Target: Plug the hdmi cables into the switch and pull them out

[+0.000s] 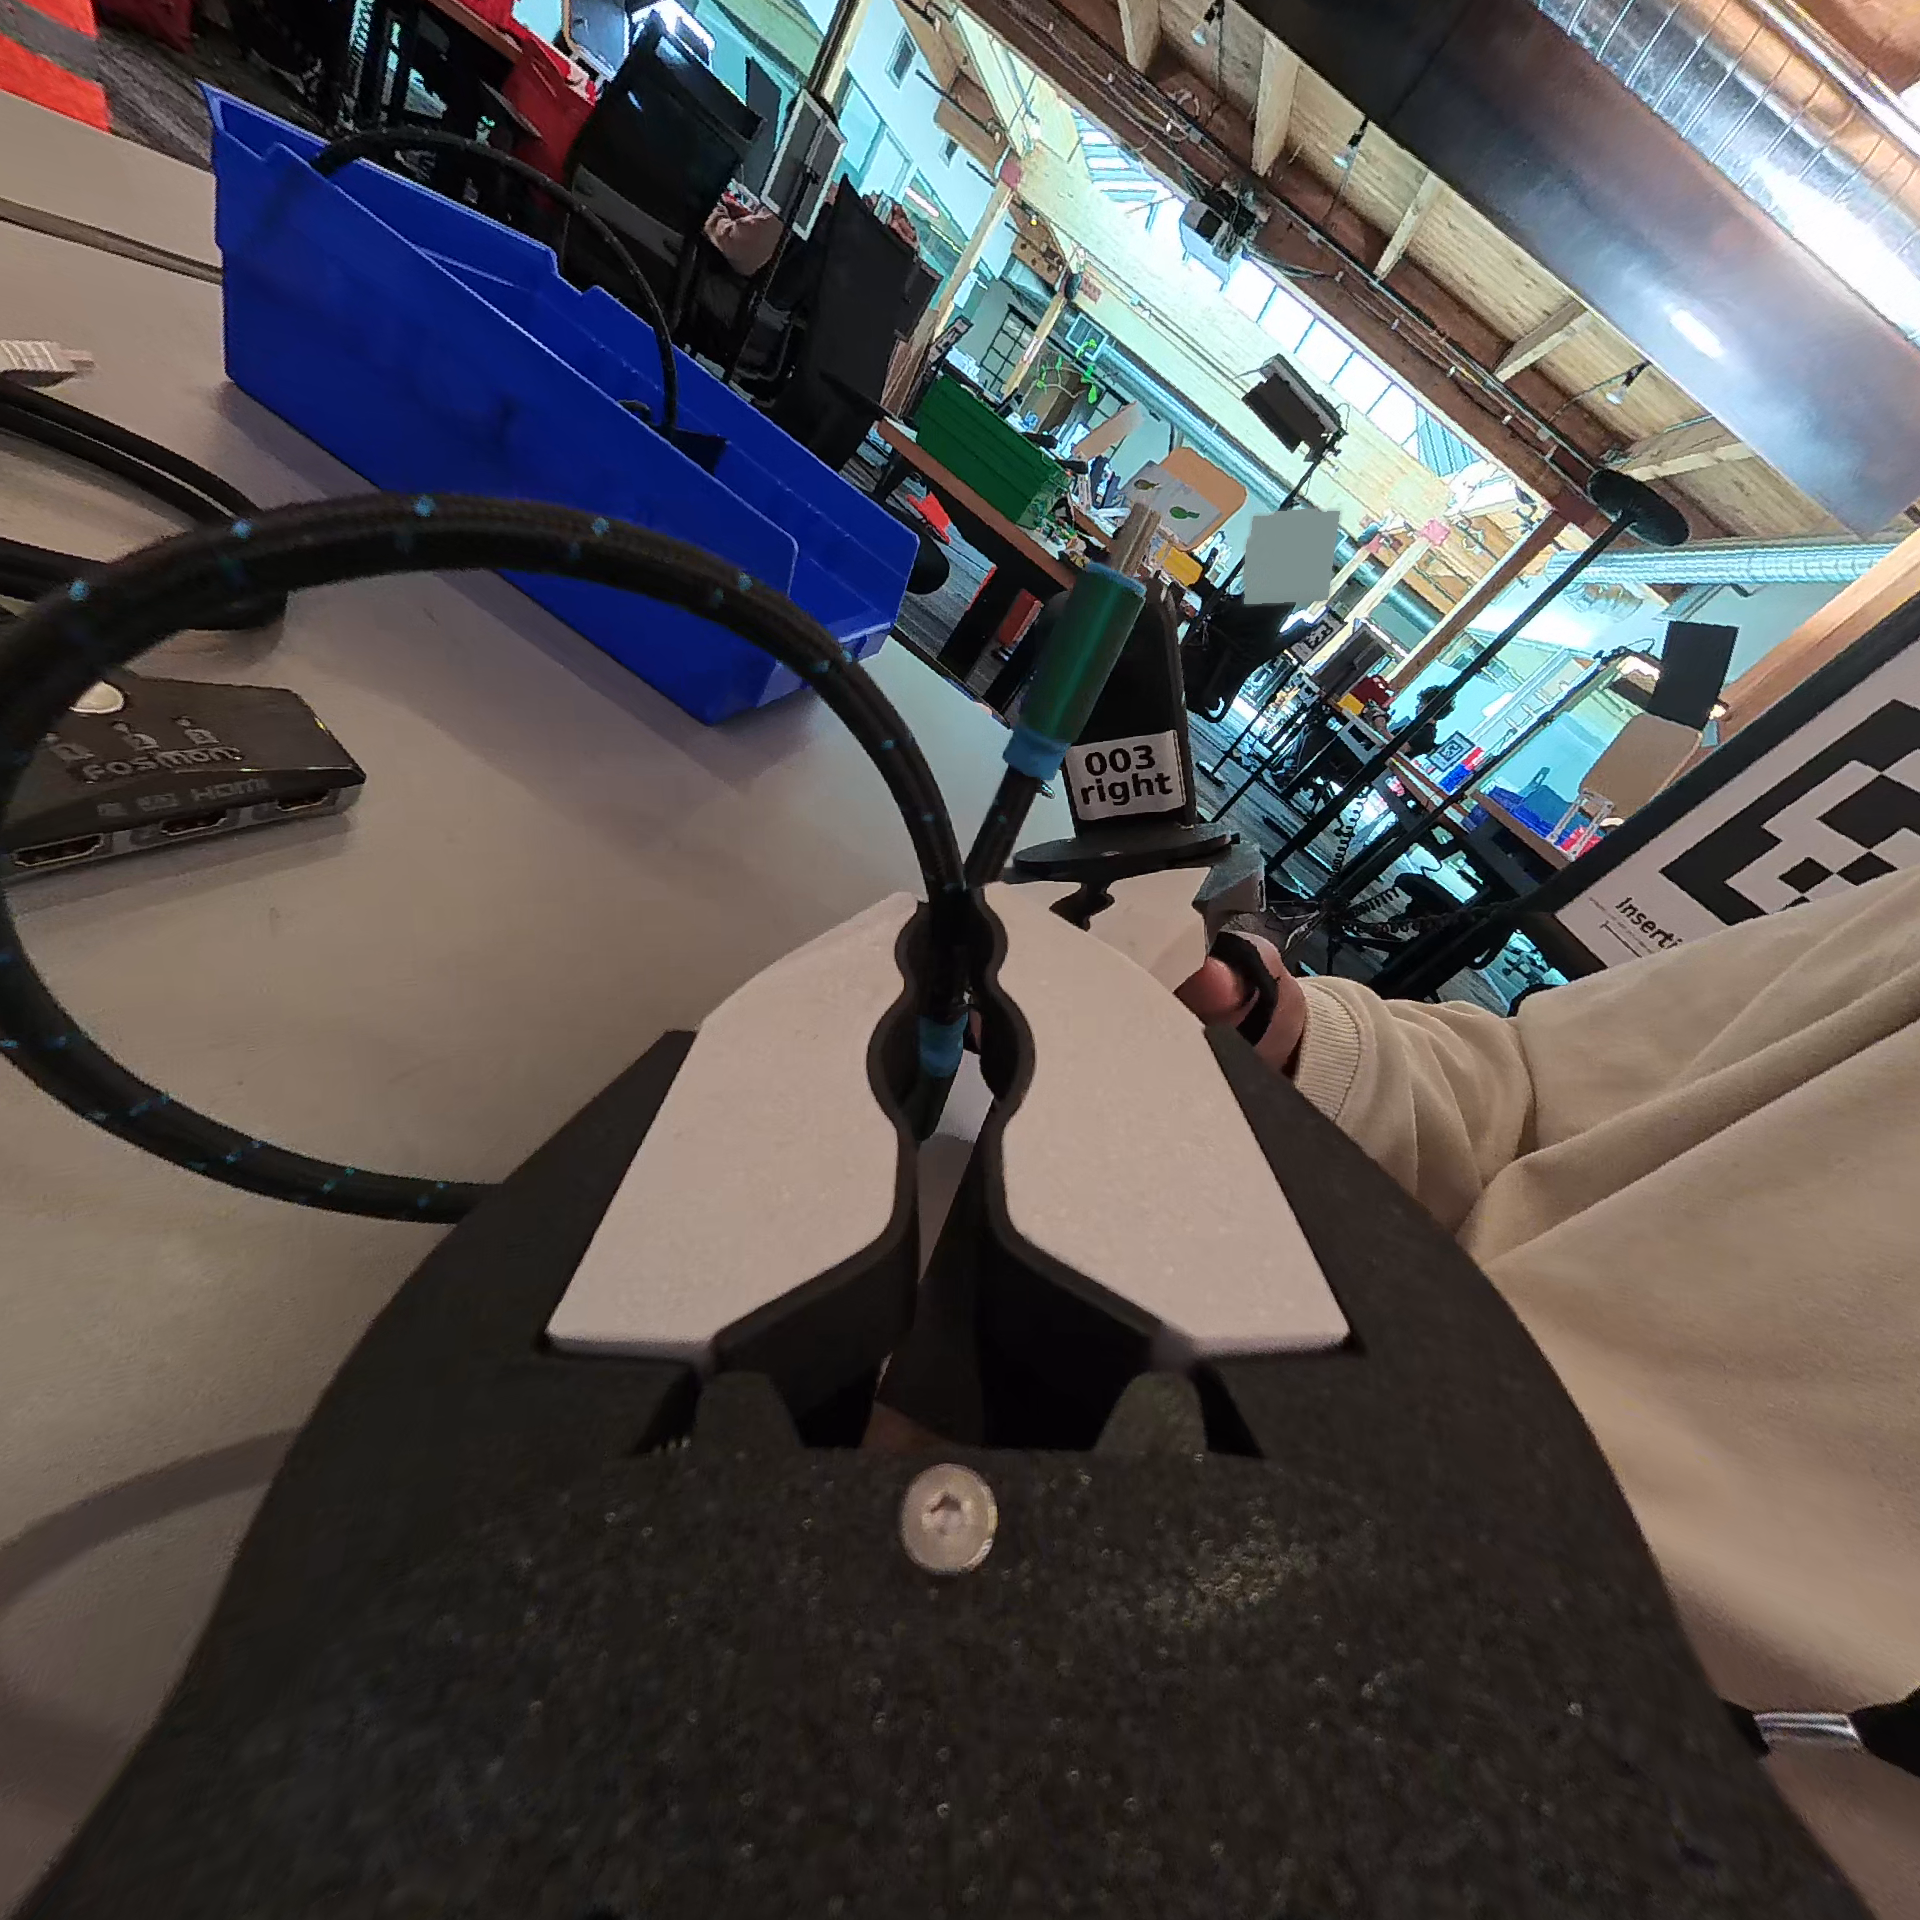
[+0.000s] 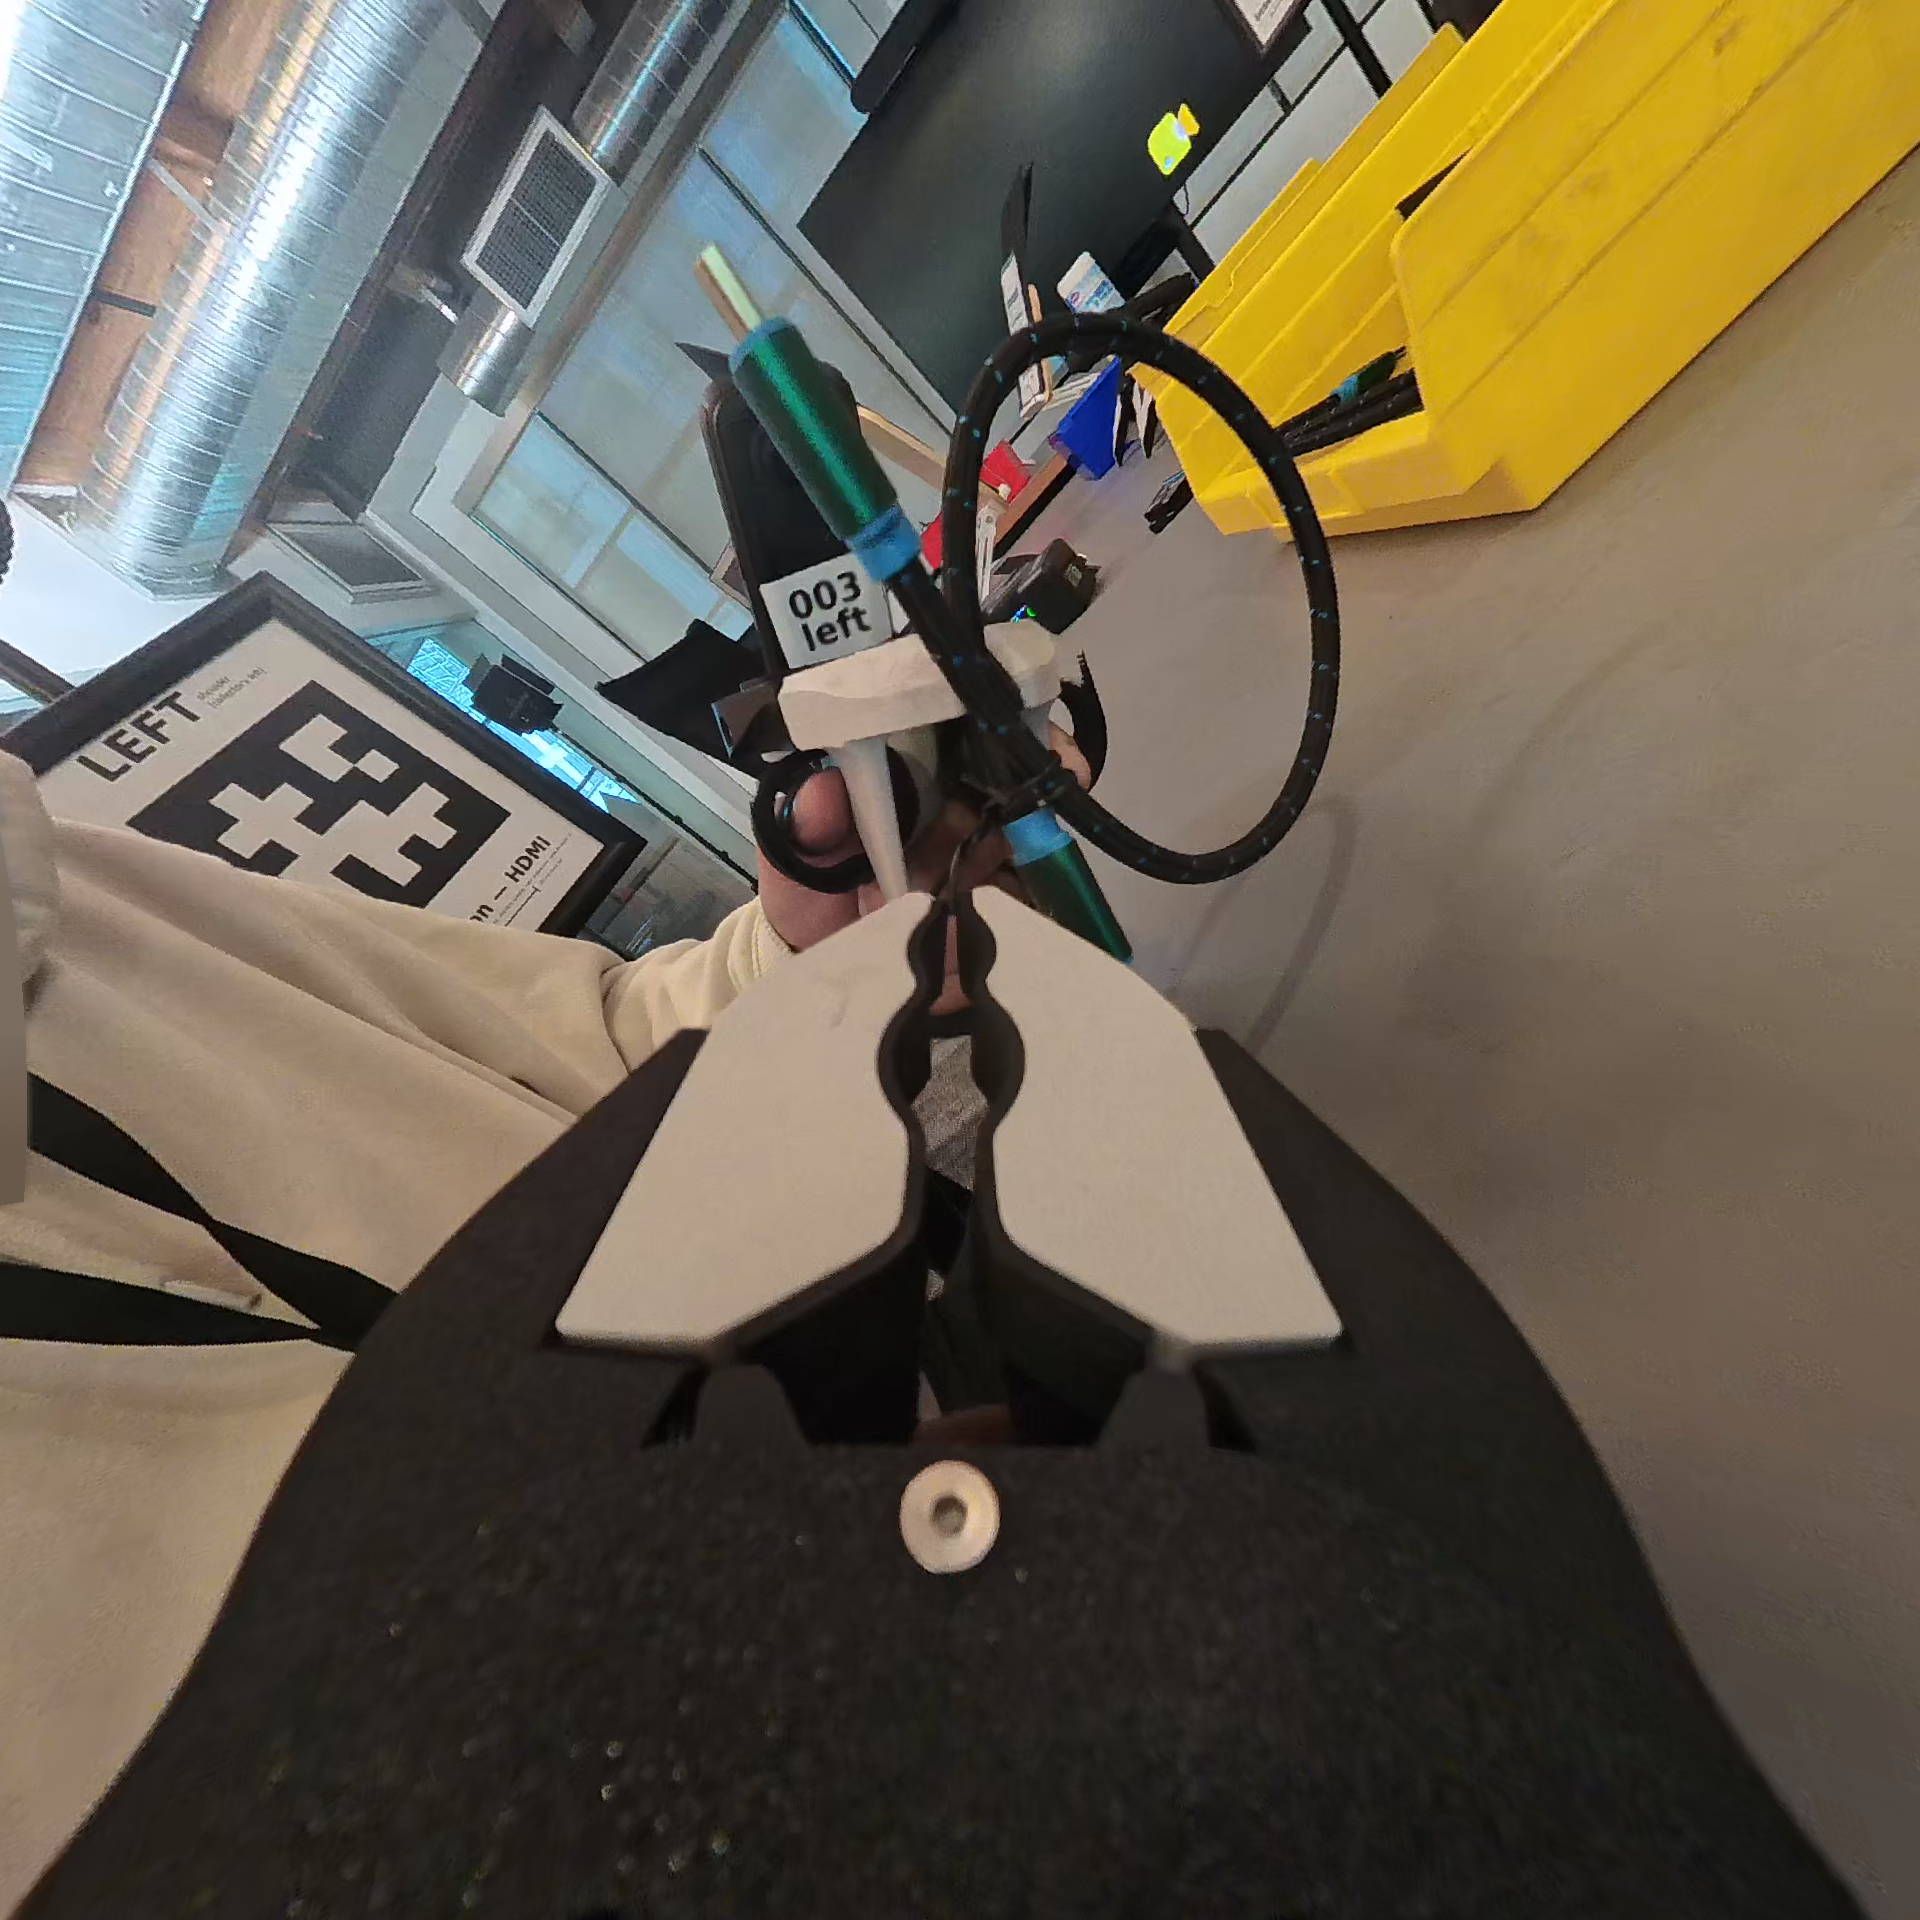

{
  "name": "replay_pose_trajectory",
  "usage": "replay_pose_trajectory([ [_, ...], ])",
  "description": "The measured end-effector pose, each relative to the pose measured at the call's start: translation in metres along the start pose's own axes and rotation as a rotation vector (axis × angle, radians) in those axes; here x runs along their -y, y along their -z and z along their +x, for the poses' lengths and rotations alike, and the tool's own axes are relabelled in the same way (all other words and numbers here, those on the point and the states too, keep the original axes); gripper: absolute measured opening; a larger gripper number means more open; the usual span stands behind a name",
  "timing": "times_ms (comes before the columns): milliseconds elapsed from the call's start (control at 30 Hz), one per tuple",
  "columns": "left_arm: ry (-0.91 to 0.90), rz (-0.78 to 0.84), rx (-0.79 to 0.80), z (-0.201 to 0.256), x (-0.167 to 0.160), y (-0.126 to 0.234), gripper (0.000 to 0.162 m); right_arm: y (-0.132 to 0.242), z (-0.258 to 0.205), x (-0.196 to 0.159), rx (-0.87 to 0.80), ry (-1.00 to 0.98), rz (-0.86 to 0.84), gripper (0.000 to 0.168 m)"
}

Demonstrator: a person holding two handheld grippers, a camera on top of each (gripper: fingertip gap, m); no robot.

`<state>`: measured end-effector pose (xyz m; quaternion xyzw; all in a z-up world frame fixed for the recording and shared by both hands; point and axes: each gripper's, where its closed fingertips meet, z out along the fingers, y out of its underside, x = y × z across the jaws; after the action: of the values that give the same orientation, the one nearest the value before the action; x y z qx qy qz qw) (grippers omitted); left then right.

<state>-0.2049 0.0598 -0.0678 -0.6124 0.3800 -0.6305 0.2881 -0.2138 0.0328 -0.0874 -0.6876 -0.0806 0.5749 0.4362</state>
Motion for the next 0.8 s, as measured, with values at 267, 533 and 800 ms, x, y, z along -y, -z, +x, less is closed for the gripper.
replay_pose_trajectory([
  [267,-0.048,-0.052,0.015,-0.001,-0.006,-0.001,0.005,0.006,0.002,0.006,-0.054,0.127,-0.004,0.001],
  [533,-0.092,-0.108,0.043,-0.004,-0.015,-0.006,0.005,0.007,0.003,0.008,-0.087,0.190,-0.014,0.001],
  [800,-0.047,-0.106,-0.002,0.000,-0.015,-0.005,0.005,0.014,0.019,0.014,-0.255,0.299,-0.028,0.000],
])
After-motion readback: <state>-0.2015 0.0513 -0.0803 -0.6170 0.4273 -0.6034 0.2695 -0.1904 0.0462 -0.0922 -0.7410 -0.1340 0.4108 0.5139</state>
